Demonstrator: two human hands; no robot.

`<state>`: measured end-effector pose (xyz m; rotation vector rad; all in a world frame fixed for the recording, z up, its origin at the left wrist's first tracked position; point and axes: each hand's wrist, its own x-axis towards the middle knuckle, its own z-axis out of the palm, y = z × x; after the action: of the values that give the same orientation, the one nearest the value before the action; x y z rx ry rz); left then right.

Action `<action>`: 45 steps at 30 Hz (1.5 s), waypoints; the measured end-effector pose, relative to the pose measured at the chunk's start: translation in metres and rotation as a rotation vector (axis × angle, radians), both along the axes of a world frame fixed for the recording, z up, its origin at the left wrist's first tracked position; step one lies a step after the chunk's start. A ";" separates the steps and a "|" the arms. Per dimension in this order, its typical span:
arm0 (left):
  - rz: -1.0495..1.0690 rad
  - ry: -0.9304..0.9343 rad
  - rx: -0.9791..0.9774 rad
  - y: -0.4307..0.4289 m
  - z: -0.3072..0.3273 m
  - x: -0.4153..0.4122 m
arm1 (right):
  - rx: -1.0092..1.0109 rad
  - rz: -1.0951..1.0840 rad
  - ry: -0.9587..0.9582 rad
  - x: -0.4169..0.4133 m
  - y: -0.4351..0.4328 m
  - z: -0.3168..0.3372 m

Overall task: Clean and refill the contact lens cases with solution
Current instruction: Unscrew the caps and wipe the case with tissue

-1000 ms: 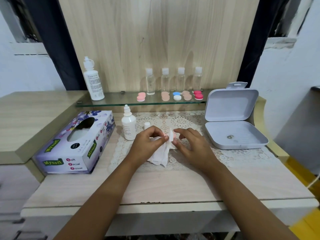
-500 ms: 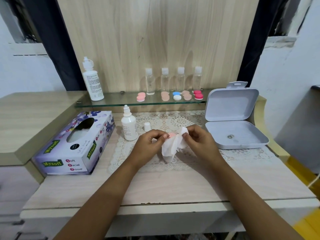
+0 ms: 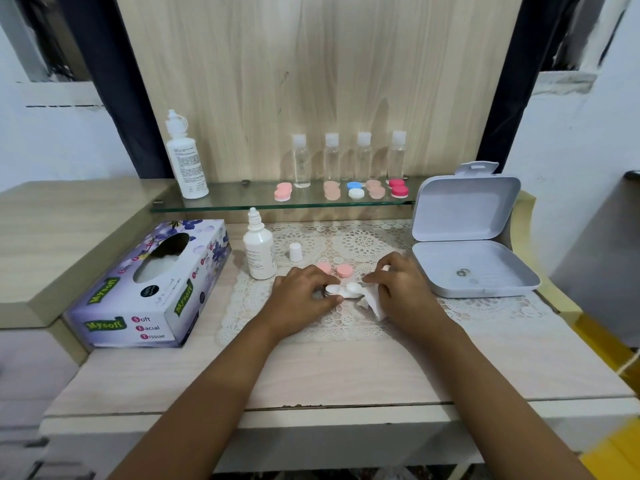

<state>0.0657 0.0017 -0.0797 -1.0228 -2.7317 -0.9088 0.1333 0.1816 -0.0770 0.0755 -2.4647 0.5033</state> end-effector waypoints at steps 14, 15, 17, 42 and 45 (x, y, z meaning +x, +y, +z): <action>-0.009 0.001 0.015 0.002 -0.002 -0.002 | -0.158 0.123 -0.113 -0.004 -0.014 0.000; -0.009 -0.004 0.018 0.001 -0.002 -0.002 | -0.153 0.127 -0.122 -0.004 -0.013 0.000; -0.007 -0.008 0.013 0.001 -0.001 -0.002 | -0.131 0.144 -0.141 -0.003 -0.014 0.001; -0.020 0.015 -0.014 0.000 0.000 0.003 | -0.019 0.042 -0.170 -0.002 -0.013 -0.009; -0.016 0.026 -0.035 0.000 0.000 0.003 | 0.015 0.025 -0.197 0.001 -0.010 -0.009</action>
<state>0.0689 0.0016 -0.0796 -1.0557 -2.7312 -0.8474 0.1339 0.1714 -0.0863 0.0653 -2.6628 0.5255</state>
